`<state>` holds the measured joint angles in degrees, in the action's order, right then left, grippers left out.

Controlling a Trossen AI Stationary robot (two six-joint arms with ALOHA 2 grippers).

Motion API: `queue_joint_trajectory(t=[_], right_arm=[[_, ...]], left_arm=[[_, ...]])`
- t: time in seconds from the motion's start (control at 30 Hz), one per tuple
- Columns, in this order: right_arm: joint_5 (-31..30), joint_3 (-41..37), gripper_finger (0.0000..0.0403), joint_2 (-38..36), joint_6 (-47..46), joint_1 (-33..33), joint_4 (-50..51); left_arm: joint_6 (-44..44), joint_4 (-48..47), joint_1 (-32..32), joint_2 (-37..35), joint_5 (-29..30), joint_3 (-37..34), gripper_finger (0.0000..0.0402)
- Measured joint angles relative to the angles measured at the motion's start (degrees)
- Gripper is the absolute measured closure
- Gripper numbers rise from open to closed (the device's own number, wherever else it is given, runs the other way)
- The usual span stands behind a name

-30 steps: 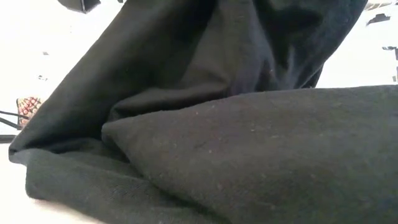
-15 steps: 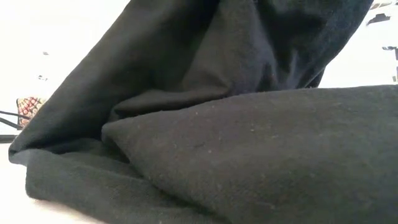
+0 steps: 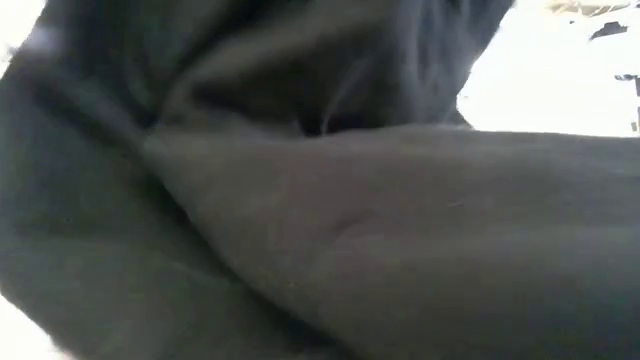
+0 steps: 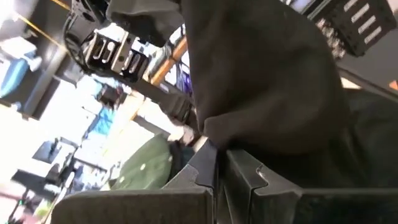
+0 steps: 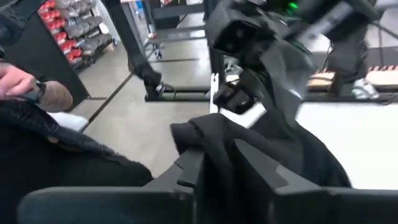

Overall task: Fold laundry
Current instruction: Fold the black shirt

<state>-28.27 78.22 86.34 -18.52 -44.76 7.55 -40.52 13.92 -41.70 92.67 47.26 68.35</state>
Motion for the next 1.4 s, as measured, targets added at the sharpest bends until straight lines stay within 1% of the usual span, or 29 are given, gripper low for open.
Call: queue_joint_trajectory(t=[0.17,0.27,0.37,0.5,0.57,0.63,0.7,0.73,0.83,0.9,1.03,1.13,1.2,1.3,1.4], right_arm=[[-0.02,0.04,0.0244,-6.74,0.97,0.69,4.40],[-0.02,0.05,0.0216,-11.10,0.81,0.74,10.36],[-0.04,0.11,0.0197,-14.02,-3.22,0.33,17.46],[-0.45,-0.45,0.0188,-14.77,-12.89,-0.46,27.55],[-1.85,-2.54,0.0187,-13.51,-16.92,-0.69,29.22],[-4.05,-6.22,0.0187,-11.25,-19.08,-0.45,28.30],[-5.50,-10.98,0.0187,-8.50,-20.28,0.63,24.55],[-5.91,-13.69,0.0187,-7.00,-20.40,1.44,20.97],[-5.50,-21.58,0.0187,-2.04,-20.06,5.15,5.77],[-4.75,-25.41,0.0187,2.03,-18.07,8.32,-5.18],[-4.64,-28.76,0.0187,10.24,-10.34,15.29,-25.99],[-3.84,-28.81,0.0187,16.35,-6.54,20.17,-37.14],[-1.60,-28.81,0.0187,19.78,-6.51,23.10,-40.63],[1.86,-28.87,0.0187,23.50,-10.95,26.63,-40.94],[10.29,-28.89,0.0187,26.63,-15.81,28.24,-43.00]], left_arm=[[7.46,-22.00,-1.02,-7.23,4.59,9.75,0.0401],[14.03,-32.06,-0.99,-12.01,5.55,14.91,0.0401],[21.50,-39.38,-0.99,-16.65,5.64,18.01,0.0401],[31.30,-45.71,-0.99,-22.35,5.67,18.83,0.0401],[35.84,-48.24,-0.99,-24.51,5.74,18.44,0.0401],[39.50,-50.52,-0.99,-25.82,5.77,17.62,0.0401],[41.81,-52.26,-0.97,-26.11,5.71,16.76,0.0401],[42.58,-53.11,-0.95,-25.97,5.71,16.60,0.0401],[43.22,-53.26,-0.95,-25.21,5.72,16.60,0.0401],[43.07,-52.94,-0.95,-24.75,5.68,16.60,0.0401],[43.32,-52.94,-0.95,-24.11,5.57,16.60,0.0402],[44.69,-52.90,-0.95,-24.16,5.60,16.60,0.0401],[45.16,-52.95,-0.95,-24.13,5.58,16.60,0.0401],[45.87,-52.97,-0.95,-24.13,5.60,16.60,0.0401],[46.13,-53.02,-0.95,-24.13,5.58,16.60,0.0401]])
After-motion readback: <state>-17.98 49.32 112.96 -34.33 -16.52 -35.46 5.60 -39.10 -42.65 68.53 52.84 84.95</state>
